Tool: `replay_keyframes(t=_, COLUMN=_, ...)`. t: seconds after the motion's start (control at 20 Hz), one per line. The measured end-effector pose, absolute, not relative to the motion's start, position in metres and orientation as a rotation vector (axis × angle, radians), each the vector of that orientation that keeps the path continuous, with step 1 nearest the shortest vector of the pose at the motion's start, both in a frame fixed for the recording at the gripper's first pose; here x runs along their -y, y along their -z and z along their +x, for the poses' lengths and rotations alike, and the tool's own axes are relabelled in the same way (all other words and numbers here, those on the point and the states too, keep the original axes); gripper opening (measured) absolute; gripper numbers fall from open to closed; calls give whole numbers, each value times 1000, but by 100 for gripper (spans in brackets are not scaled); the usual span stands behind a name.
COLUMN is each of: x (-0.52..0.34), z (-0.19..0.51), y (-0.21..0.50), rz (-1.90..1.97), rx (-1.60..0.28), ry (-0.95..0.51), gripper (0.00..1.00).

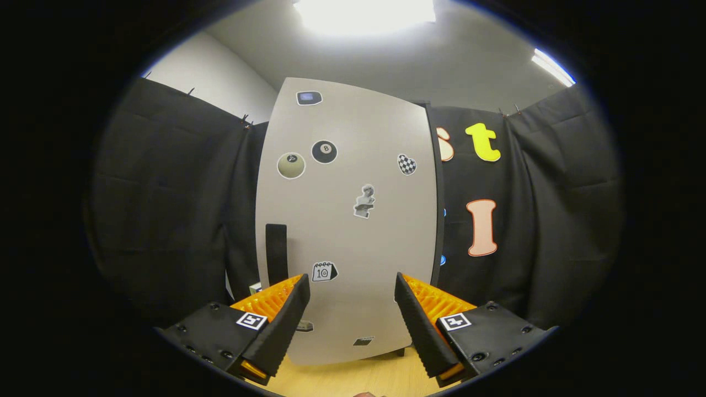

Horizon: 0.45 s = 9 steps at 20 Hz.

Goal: Open the shoe cabinet door, grab the shoes and put them into the shoe cabinet, then close the shoe cabinet door.

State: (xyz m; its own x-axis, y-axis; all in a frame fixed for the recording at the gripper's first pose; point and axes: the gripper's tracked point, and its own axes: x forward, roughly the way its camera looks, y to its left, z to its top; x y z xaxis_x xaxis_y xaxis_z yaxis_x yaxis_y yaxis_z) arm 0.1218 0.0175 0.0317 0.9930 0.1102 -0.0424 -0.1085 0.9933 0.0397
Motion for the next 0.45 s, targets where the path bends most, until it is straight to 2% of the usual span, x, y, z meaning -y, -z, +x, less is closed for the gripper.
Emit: replay_keyframes(t=0.45, x=-31, z=108, y=-27, rz=48, rx=-48, ry=-142, gripper=98)
